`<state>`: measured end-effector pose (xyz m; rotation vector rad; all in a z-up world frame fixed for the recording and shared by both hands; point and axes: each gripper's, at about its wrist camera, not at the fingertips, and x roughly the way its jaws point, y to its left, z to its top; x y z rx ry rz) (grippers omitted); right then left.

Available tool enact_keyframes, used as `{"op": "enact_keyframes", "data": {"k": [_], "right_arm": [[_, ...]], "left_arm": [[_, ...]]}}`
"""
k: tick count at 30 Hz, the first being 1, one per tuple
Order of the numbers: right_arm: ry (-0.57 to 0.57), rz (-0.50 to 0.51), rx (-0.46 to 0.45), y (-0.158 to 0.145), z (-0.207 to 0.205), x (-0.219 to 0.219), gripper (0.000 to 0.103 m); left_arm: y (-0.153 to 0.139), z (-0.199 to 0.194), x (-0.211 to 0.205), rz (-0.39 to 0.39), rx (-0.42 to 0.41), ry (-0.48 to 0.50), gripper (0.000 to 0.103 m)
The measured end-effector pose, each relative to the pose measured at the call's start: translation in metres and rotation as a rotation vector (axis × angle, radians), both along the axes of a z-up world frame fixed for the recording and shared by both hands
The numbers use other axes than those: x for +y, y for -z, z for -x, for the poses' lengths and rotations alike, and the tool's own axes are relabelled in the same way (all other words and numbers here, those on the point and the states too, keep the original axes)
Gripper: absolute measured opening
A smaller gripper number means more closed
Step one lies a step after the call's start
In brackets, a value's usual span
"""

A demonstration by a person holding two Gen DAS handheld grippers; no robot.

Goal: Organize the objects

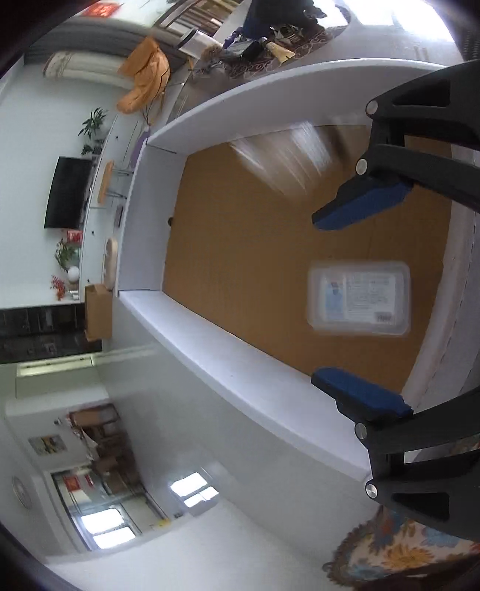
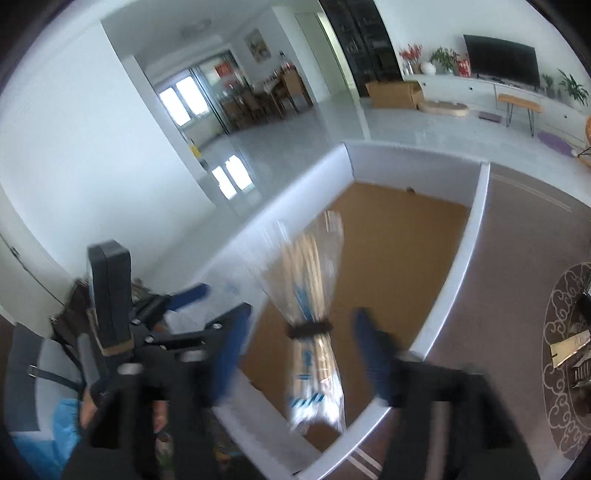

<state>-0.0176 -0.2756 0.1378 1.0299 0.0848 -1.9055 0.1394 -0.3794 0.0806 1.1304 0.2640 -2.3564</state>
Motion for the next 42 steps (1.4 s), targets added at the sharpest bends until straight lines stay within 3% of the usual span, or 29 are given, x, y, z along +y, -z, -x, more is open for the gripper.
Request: {"op": "enact_keyframes", "data": {"k": [2,5,6,8,11,13,14,16,18,22,26,32,37,42], "right_arm": [[0.023,0.019,0.031,0.000,-0.004,0.010,0.070],[0.085,0.058,0.098,-0.006,-0.008,0.048,0.089],[0.124,0.069,0.135,-0.007,-0.010,0.069,0.097],[0.208,0.060,0.200,-0.002,-0.013,0.108,0.100],[0.362,-0.064,0.297,0.036,-0.014,0.174,0.100],[0.464,-0.165,0.297,0.075,-0.011,0.221,0.100],[0.516,-0.208,0.272,0.092,-0.010,0.248,0.100],[0.638,-0.271,0.212,0.120,-0.014,0.303,0.100],[0.719,-0.295,0.187,0.128,-0.015,0.341,0.100],[0.818,-0.348,0.186,0.133,0.001,0.395,0.100],[0.849,-0.360,0.176,0.141,0.015,0.419,0.100],[0.860,-0.293,0.138,0.151,0.039,0.426,0.100],[0.848,-0.315,0.133,0.151,0.033,0.427,0.100],[0.861,-0.359,0.113,0.159,0.039,0.425,0.100]], "left_arm": [[0.001,-0.003,0.006,-0.015,0.021,0.003,0.076],[-0.004,0.006,0.028,-0.057,0.063,0.054,0.076],[-0.007,0.010,0.038,-0.072,0.080,0.092,0.076],[-0.018,0.015,0.070,-0.088,0.116,0.198,0.076],[-0.037,0.025,0.129,-0.099,0.163,0.401,0.078],[-0.044,0.032,0.171,-0.129,0.174,0.522,0.098],[-0.044,0.035,0.189,-0.154,0.173,0.577,0.103],[-0.034,0.044,0.228,-0.205,0.150,0.680,0.103],[-0.012,0.057,0.263,-0.219,0.078,0.742,0.103],[0.050,0.101,0.304,-0.206,-0.032,0.726,0.103],[0.088,0.142,0.321,-0.174,-0.062,0.675,0.103],[0.100,0.175,0.347,-0.123,-0.021,0.667,0.103],[0.107,0.192,0.361,-0.084,-0.038,0.679,0.103],[0.113,0.210,0.362,-0.097,-0.041,0.650,0.103]]}}
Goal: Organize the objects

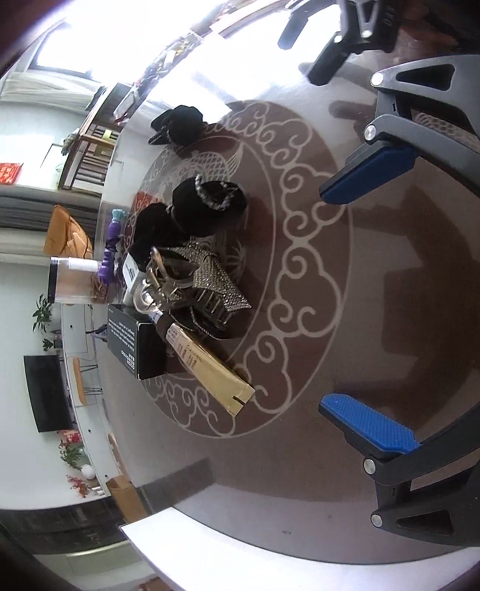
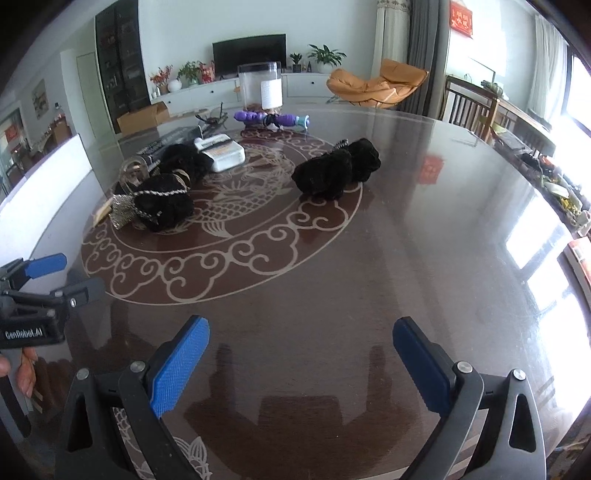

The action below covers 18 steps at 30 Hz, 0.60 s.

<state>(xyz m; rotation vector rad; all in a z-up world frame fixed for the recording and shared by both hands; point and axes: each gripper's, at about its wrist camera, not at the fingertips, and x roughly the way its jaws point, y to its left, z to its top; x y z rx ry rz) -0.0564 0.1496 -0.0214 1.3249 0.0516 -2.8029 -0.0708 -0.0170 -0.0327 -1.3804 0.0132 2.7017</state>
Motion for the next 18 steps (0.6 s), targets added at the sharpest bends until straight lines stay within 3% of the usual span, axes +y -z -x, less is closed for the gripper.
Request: {"op": "enact_keyframes", "data": {"k": [5,18], "right_arm": [[0.005,0.005,-0.038,0.005,0.006,0.001,0.100],[0.020,0.031,-0.071,0.010,0.011,0.007,0.102]], "left_arm": [[0.005,0.009,0.007,0.048,-0.002,-0.015,0.103],[0.005,0.008,0.005,0.045,-0.002,-0.013,0.103]]}}
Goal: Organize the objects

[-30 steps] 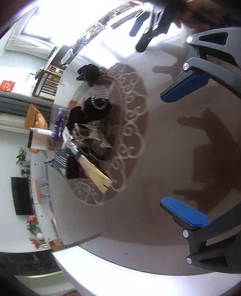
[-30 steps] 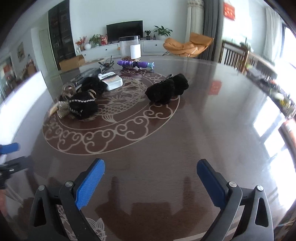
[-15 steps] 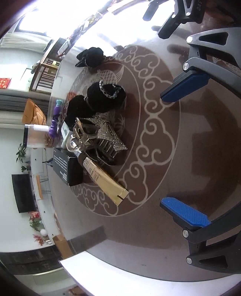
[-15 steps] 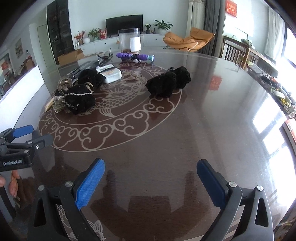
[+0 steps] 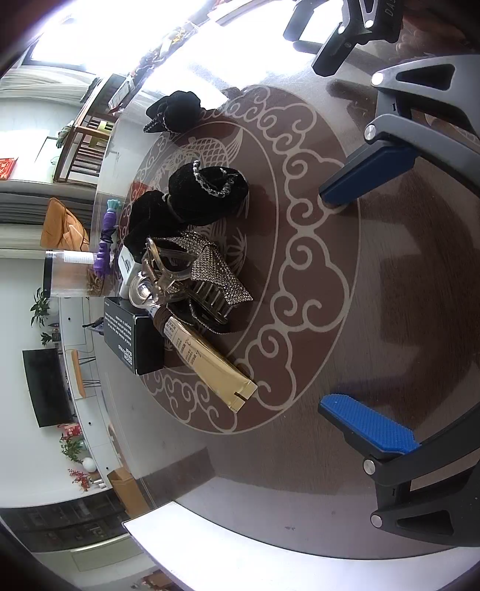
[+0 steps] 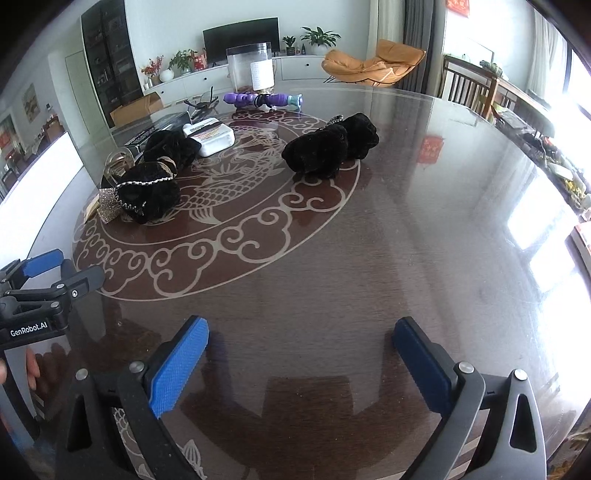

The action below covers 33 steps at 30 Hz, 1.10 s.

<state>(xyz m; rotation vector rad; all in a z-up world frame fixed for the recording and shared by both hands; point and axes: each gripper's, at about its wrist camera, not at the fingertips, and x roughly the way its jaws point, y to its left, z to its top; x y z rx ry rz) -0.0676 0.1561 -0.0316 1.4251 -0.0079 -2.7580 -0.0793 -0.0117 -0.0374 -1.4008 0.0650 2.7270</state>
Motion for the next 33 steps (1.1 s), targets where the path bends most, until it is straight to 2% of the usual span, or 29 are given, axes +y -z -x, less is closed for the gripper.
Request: {"op": "enact_keyframes", "data": {"k": [33], "right_arm": [[-0.006,-0.009,-0.007,0.0023,0.0037,-0.0031,0.103]], "left_arm": [[0.0004,0.0008,0.0006,0.000,0.000,0.000,0.103]]}}
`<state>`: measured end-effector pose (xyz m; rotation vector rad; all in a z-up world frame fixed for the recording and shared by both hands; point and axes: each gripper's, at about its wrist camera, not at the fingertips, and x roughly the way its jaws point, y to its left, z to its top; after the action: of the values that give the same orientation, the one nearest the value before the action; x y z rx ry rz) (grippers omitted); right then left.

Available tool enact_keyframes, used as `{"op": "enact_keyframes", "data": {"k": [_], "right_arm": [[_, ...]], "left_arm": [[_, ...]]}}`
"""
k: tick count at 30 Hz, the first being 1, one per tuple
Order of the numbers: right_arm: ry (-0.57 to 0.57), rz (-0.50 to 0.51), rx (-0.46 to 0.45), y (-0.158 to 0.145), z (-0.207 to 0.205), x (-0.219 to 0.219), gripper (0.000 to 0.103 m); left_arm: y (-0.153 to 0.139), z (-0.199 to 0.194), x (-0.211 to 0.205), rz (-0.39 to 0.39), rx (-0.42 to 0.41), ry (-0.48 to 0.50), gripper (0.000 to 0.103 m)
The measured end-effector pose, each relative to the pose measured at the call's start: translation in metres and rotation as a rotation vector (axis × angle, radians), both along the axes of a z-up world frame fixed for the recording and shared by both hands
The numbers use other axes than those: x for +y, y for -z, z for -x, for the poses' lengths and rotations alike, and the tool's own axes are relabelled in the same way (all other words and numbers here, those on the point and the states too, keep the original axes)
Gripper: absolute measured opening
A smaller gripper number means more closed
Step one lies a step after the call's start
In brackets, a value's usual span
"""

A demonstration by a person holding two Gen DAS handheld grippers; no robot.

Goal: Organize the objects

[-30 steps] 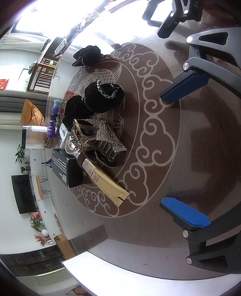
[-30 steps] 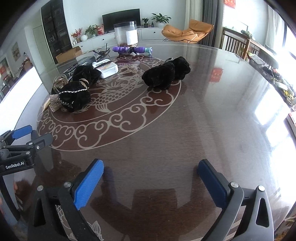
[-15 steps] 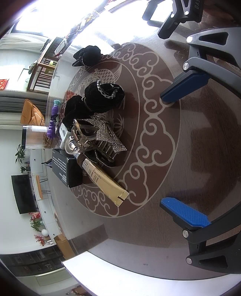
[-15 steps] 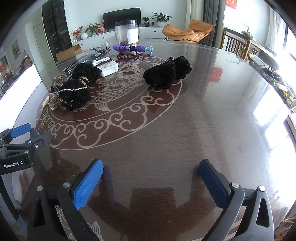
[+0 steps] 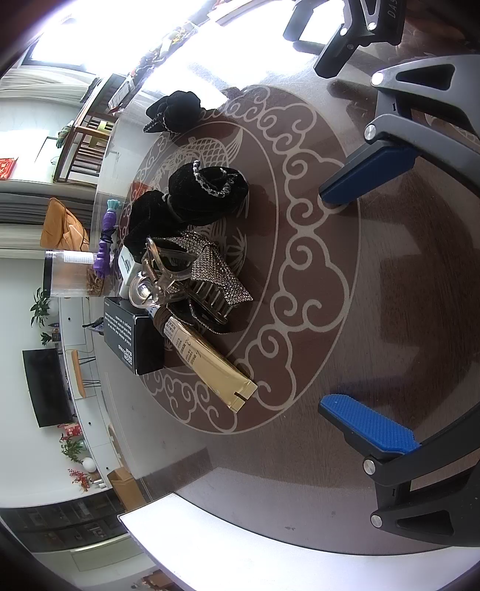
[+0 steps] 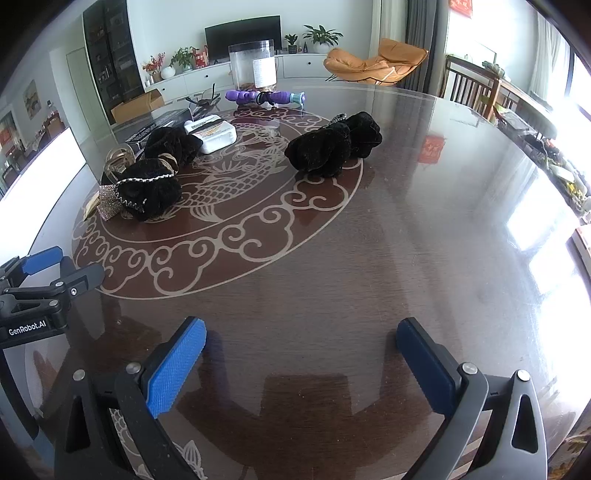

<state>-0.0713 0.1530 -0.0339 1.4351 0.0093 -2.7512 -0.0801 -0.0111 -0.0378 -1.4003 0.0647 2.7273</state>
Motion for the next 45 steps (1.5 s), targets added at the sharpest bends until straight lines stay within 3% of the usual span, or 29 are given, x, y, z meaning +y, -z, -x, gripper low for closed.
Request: {"op": "enact_keyframes", "data": {"k": [35,39,45], "right_arm": [[0.028,-0.030,-0.018,0.003,0.013,-0.003,0.103],[0.026,-0.030,-0.019,0.003,0.019,-0.004,0.103],[0.028,-0.030,-0.017,0.003,0.025,-0.006,0.103]], "left_arm": [[0.000,0.001,0.001,0.000,0.001,0.000,0.103],[0.001,0.006,0.002,-0.003,-0.001,-0.080,0.103],[0.003,0.005,0.002,-0.003,-0.001,-0.085,0.103]]}}
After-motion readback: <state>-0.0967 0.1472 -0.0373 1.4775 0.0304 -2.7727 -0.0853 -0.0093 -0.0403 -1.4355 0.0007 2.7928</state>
